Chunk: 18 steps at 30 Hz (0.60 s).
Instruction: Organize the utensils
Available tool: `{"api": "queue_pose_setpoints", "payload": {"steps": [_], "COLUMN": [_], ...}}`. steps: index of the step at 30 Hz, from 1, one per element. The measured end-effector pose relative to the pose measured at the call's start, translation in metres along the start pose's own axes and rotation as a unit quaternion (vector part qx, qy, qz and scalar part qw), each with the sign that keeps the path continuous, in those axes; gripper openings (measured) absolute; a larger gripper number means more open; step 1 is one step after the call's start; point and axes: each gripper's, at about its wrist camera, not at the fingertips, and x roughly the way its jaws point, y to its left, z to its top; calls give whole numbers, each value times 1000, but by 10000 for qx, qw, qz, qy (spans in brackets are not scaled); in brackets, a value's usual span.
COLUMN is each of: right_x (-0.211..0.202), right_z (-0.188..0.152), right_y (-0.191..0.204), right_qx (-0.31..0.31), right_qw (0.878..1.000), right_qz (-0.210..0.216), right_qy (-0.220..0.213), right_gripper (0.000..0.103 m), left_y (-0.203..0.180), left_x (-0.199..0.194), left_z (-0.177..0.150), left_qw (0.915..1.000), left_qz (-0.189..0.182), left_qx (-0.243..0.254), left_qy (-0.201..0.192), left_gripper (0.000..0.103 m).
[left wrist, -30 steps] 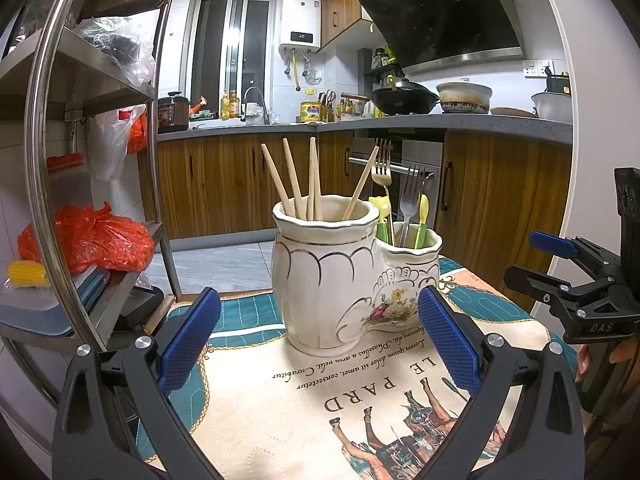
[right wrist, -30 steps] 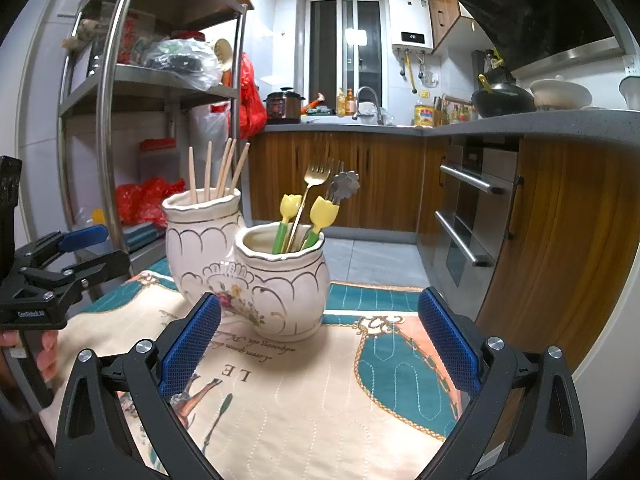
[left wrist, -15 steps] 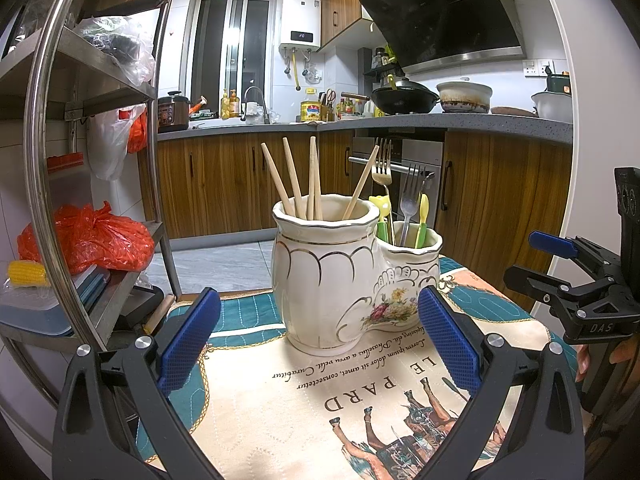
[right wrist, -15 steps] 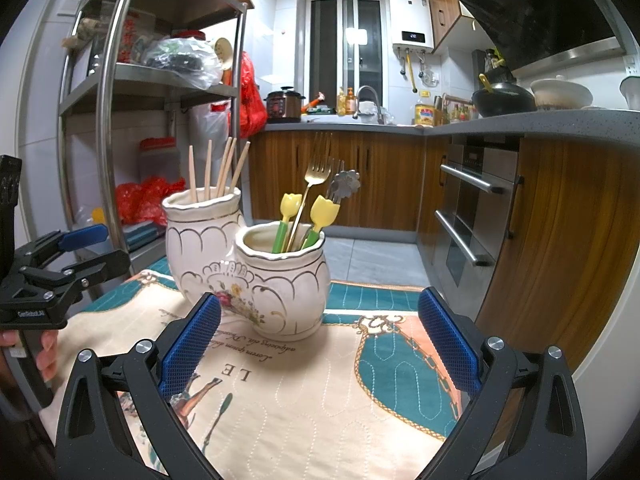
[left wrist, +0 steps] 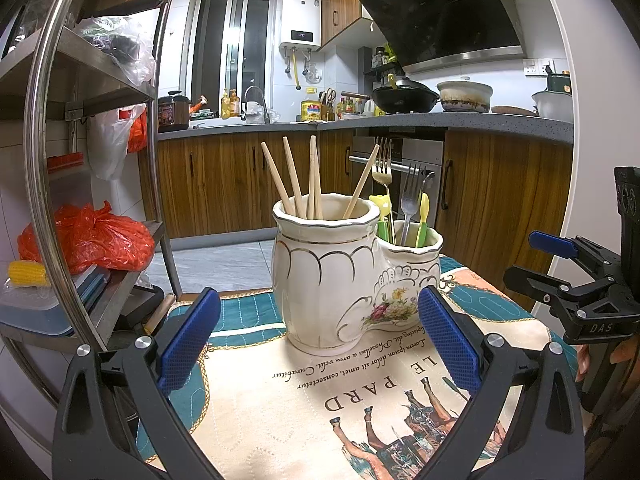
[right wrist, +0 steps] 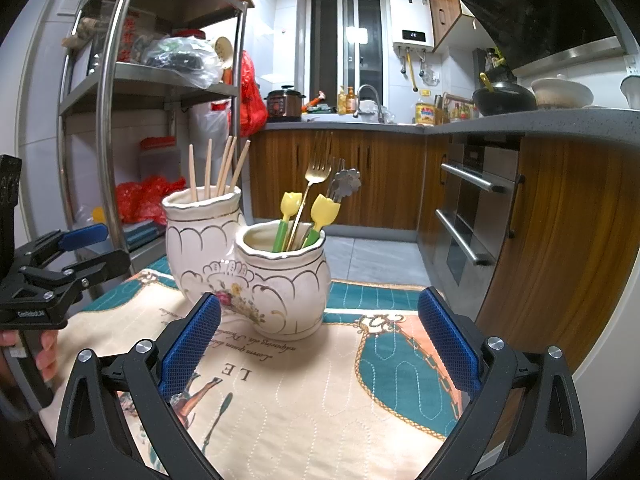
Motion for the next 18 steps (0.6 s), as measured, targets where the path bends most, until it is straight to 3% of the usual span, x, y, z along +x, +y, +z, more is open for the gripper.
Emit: {"api": "queue_pose_setpoints", "payload": {"steps": [18], "right_x": [0], "right_z": [1], "right_y": [0], "right_qx": [3], "right_qw": [10000], "right_qz": [-2], "right_qy": [6], "right_gripper": [98], "left_y": [3], "left_x": [1], "left_z": [-2], "left_qw": [10000], "left_qz": [52], "left_qx": [-3], "left_qy": [50], "left_gripper": [97]}}
